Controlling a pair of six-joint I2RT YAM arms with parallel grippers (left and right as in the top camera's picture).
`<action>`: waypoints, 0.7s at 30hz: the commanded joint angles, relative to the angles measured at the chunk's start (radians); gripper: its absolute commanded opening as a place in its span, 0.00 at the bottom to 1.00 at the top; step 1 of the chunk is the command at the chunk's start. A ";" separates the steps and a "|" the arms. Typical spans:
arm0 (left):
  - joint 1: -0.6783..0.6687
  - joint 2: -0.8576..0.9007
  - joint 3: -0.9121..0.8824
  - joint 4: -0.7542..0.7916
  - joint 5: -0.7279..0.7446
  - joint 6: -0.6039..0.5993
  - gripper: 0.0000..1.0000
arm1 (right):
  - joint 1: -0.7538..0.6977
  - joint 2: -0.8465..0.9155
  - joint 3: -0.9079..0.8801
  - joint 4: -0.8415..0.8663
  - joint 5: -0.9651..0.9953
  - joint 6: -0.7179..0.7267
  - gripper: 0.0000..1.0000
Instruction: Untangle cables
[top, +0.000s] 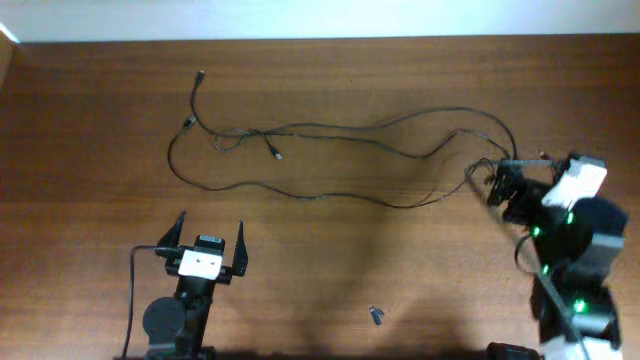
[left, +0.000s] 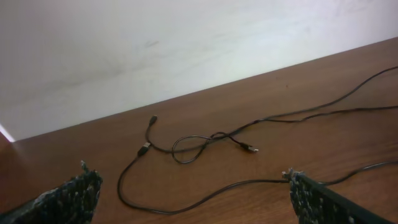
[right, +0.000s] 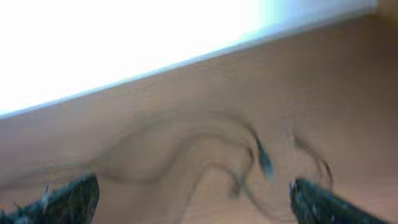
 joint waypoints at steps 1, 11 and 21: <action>0.001 -0.006 -0.002 -0.007 0.000 0.008 0.99 | -0.001 -0.175 -0.242 0.241 -0.077 0.008 0.98; 0.001 -0.006 -0.002 -0.007 0.000 0.008 0.99 | 0.000 -0.576 -0.577 0.391 -0.126 0.007 0.99; 0.001 -0.006 -0.002 -0.007 0.000 0.008 0.99 | 0.100 -0.737 -0.577 0.151 -0.124 -0.322 0.98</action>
